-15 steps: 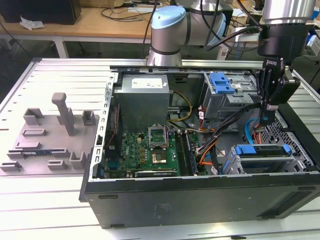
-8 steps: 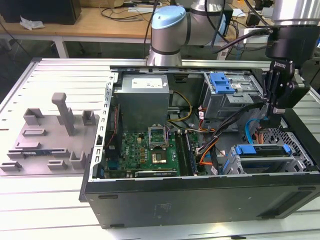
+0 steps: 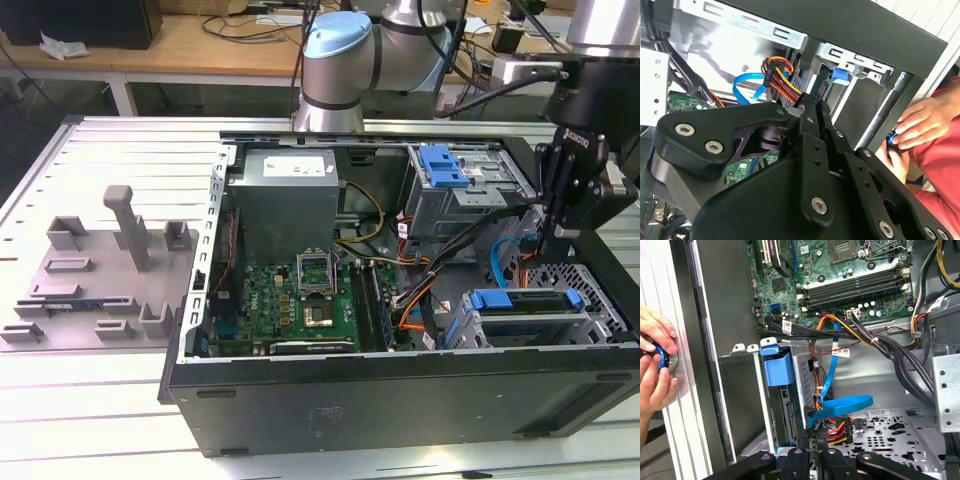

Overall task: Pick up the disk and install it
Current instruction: 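Insert the first disk wire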

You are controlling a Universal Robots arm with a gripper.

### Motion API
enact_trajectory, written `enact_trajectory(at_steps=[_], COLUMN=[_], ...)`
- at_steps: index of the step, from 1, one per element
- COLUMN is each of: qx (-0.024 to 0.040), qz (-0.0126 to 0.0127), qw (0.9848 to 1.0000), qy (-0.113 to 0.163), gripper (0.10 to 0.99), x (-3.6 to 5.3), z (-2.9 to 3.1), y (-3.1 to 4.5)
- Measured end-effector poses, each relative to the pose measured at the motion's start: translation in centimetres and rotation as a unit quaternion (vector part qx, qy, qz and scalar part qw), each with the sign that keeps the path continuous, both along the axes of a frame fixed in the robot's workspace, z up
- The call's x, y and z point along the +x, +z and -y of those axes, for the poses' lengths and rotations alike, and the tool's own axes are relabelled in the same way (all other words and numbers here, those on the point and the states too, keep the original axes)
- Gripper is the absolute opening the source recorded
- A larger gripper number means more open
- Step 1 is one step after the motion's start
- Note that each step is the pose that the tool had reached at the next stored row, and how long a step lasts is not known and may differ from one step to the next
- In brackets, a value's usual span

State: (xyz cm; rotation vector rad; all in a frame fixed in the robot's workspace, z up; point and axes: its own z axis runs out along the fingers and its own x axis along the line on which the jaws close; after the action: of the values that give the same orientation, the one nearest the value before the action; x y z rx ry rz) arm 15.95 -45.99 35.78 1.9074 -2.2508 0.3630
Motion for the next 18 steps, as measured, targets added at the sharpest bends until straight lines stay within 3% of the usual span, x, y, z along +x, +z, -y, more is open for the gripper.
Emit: enact_trajectory(at_steps=[2,5,7,8,10,12,14,18], qx=[0.0110,0.0444,0.0559,0.0662,0.0779,0.0939,0.1048,0.1124], qz=[0.0000,0.0000,0.0000,0.0000,0.0000,0.0000,-0.0001,-0.0012], qw=[0.9999,0.9990,0.9984,0.9978,0.9970,0.9956,0.9945,0.9936], qy=[0.000,0.000,0.000,0.000,0.000,0.000,0.001,0.010], gripper=[0.165,0.165,0.165,0.165,0.165,0.165,0.165,0.165], x=[-0.01,-0.02,-0.03,-0.04,-0.05,-0.07,-0.19,-0.40], z=[0.45,1.92,2.40,2.80,3.23,3.95,4.61,5.20], y=[0.00,0.00,0.00,0.00,-0.01,0.00,0.00,0.00])
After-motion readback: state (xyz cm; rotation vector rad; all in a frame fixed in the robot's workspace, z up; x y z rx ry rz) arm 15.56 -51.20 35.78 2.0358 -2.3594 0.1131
